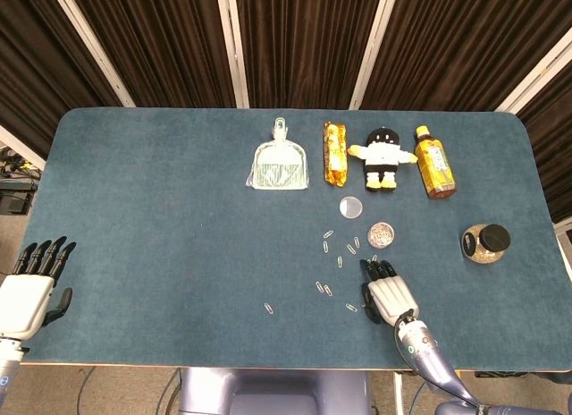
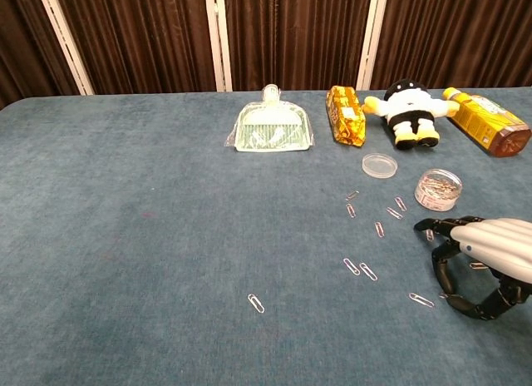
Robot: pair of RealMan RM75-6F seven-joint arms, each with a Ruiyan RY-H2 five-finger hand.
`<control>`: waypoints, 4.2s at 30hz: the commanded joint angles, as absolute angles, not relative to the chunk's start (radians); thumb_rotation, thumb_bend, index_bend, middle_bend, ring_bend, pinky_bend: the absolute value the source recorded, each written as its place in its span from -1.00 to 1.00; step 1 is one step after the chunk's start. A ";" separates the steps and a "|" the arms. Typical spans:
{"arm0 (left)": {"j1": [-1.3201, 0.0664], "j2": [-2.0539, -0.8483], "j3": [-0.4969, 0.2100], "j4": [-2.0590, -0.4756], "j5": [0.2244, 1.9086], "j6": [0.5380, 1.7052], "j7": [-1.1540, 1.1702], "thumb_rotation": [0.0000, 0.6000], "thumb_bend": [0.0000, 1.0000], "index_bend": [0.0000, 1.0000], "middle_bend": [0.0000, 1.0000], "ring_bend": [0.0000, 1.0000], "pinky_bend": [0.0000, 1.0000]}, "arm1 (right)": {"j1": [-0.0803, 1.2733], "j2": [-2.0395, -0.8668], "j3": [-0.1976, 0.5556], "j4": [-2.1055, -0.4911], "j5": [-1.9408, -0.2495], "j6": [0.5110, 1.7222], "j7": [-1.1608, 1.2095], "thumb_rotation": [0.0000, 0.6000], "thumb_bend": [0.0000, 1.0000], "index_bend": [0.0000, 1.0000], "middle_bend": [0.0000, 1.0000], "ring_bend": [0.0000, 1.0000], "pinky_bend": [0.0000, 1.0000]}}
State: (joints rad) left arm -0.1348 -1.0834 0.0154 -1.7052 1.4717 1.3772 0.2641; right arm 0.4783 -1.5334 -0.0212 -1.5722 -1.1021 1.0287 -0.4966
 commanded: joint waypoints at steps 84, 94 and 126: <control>-0.226 -1.179 -0.059 -1.687 1.151 1.248 0.502 1.00 0.00 -1.00 -1.00 -1.00 -1.00 | 0.780 -1.451 0.160 -1.244 -0.946 0.709 -0.364 1.00 -0.14 0.15 -1.00 -1.00 -1.00; -0.237 -1.185 -0.055 -1.682 1.137 1.243 0.509 1.00 0.00 -1.00 -1.00 -1.00 -1.00 | 0.776 -1.445 0.147 -1.225 -0.969 0.713 -0.330 1.00 -0.16 0.04 -1.00 -1.00 -1.00; -0.168 -1.106 0.001 -1.704 1.321 1.355 0.317 1.00 -0.03 -1.00 -1.00 -1.00 -1.00 | 0.371 -1.075 -0.004 -1.860 -1.208 1.421 -0.371 1.00 -0.61 -0.67 -1.00 -1.00 -1.00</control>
State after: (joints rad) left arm -0.1705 -1.1070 -0.0019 -1.7056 1.3174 1.3536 0.3205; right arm 0.4377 -1.1093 0.0319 -1.8251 -1.1506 1.3447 -0.3992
